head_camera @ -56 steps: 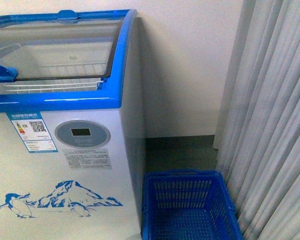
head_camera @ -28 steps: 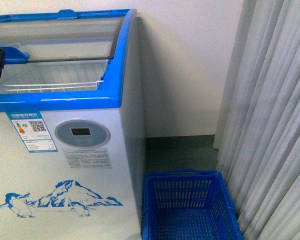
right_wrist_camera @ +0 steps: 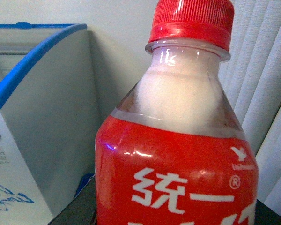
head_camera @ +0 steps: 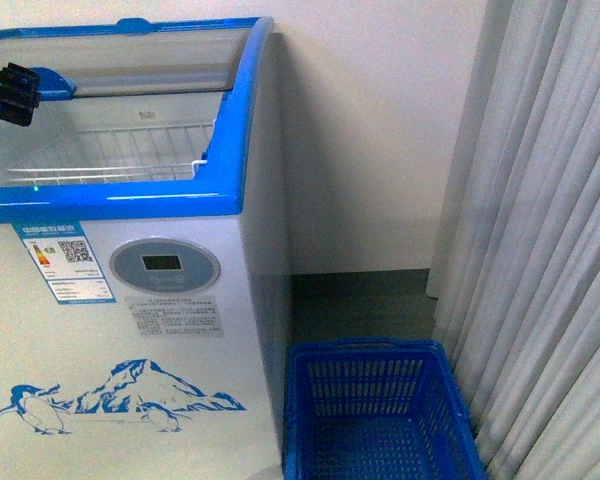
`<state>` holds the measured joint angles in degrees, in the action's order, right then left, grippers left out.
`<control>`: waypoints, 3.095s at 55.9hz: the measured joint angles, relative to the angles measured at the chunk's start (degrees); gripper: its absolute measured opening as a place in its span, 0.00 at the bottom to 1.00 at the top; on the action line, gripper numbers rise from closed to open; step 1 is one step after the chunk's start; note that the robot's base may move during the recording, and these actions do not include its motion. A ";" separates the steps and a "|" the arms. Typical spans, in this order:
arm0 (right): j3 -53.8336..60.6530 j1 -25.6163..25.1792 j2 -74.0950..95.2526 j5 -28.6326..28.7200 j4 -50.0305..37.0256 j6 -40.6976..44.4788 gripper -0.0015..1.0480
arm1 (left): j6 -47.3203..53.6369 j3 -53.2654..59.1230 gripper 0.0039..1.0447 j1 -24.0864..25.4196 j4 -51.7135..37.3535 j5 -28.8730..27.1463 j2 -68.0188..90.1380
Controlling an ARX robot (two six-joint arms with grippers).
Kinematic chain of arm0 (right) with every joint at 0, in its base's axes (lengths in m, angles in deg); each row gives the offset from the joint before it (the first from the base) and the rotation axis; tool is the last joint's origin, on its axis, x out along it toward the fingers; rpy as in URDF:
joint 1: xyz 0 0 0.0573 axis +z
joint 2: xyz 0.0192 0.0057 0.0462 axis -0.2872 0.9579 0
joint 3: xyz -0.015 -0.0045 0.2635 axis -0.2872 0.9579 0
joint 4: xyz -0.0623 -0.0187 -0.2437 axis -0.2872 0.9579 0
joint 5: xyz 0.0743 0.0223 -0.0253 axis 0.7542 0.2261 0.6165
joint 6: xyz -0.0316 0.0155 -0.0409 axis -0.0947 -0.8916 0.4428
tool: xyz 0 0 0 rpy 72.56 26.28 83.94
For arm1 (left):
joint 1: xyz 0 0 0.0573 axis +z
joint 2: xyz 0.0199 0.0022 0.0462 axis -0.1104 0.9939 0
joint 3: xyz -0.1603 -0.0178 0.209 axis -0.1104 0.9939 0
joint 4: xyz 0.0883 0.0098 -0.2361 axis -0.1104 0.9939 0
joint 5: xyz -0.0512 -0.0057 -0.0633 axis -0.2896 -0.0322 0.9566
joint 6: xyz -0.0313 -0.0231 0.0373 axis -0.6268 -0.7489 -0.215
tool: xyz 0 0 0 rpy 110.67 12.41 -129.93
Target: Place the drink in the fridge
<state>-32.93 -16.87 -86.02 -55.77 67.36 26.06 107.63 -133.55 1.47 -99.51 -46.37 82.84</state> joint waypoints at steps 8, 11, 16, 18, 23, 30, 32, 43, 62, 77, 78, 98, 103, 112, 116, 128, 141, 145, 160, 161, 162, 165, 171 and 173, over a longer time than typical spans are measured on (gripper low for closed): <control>0.00 0.00 0.00 0.00 -0.02 0.00 0.40 | -0.31 -3.85 0.92 -0.11 1.44 -0.50 2.03; 0.00 0.00 0.00 0.00 -0.02 0.00 0.40 | -0.44 -5.09 0.92 -0.17 1.86 -0.63 2.73; 0.00 0.00 0.00 0.00 0.00 0.00 0.40 | -0.61 -7.08 0.92 -0.24 2.99 -0.85 3.72; 0.00 0.00 0.00 0.00 0.00 0.00 0.40 | -0.59 -7.69 0.92 -0.26 3.37 -0.79 4.02; 0.00 0.00 0.00 0.00 0.00 0.00 0.40 | -0.61 -9.55 0.92 -0.31 4.44 -0.83 4.85; 0.00 0.00 0.00 0.00 -0.02 0.00 0.40 | -0.63 -12.41 0.92 -0.33 5.57 -1.31 6.47; 0.00 0.00 0.00 0.00 0.00 -0.02 0.40 | -0.63 -13.22 0.92 -0.33 6.03 -1.62 6.91; 0.00 0.00 0.00 0.02 0.00 -0.02 0.40 | -0.90 -15.17 0.92 -0.31 6.54 -2.75 8.11; 0.00 0.00 0.00 0.00 0.00 0.00 0.40 | -1.25 -16.92 0.92 -0.33 7.13 -2.99 9.11; 0.00 0.00 0.00 0.00 -0.02 0.00 0.40 | -2.36 -17.22 0.92 -0.31 6.60 -3.02 9.38; 0.00 0.00 0.00 0.00 0.00 -0.02 0.40 | -2.95 -16.13 0.92 -0.31 5.81 -2.78 8.83; 0.00 0.00 0.00 0.02 0.00 0.00 0.40 | -7.87 12.68 0.92 -1.20 -9.40 3.41 -4.59; 0.00 0.00 0.00 0.00 0.00 -0.02 0.40 | -9.97 17.44 0.92 -1.40 -13.49 2.80 -9.53; 0.00 0.00 0.00 0.00 0.00 0.00 0.40 | -15.87 26.32 0.92 -0.98 -21.57 1.31 -20.59; 0.00 0.00 0.00 0.02 0.00 -0.02 0.40 | -17.11 29.20 0.92 -0.74 -22.91 1.57 -22.71; 0.00 0.00 0.00 0.00 0.00 0.00 0.40 | -22.40 41.40 0.92 -0.35 -28.20 -0.17 -30.08; 0.00 0.00 0.00 0.00 0.00 -0.02 0.40 | -25.79 54.27 0.92 -0.85 -33.73 -2.86 -42.88; 0.00 0.00 0.00 0.00 0.00 0.00 0.40 | -26.82 57.35 0.92 -0.83 -33.99 -3.52 -45.62; 0.00 0.00 0.00 0.00 0.00 0.00 0.40 | -29.35 71.21 0.92 0.96 -34.16 -3.54 -61.72; 0.00 0.00 0.00 0.00 0.00 0.00 0.40 | -29.44 72.22 0.92 1.25 -34.05 -3.52 -62.97; 0.00 0.00 0.00 0.00 0.00 0.00 0.40 | -29.55 72.74 0.92 1.38 -34.01 -3.45 -63.58; 0.00 0.00 0.00 -0.02 0.00 0.00 0.40 | -29.66 75.45 0.92 2.10 -33.94 -3.48 -66.45; 0.00 0.00 0.00 0.00 -0.02 0.00 0.40 | -29.77 80.48 0.92 2.97 -33.53 -3.34 -71.32; 0.00 0.00 0.00 0.00 0.00 0.00 0.40 | -29.86 82.01 0.92 3.19 -32.89 -3.39 -72.96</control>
<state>-32.93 -16.87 -86.02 -55.77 67.36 26.06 77.77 -51.54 4.67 -132.40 -49.76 9.88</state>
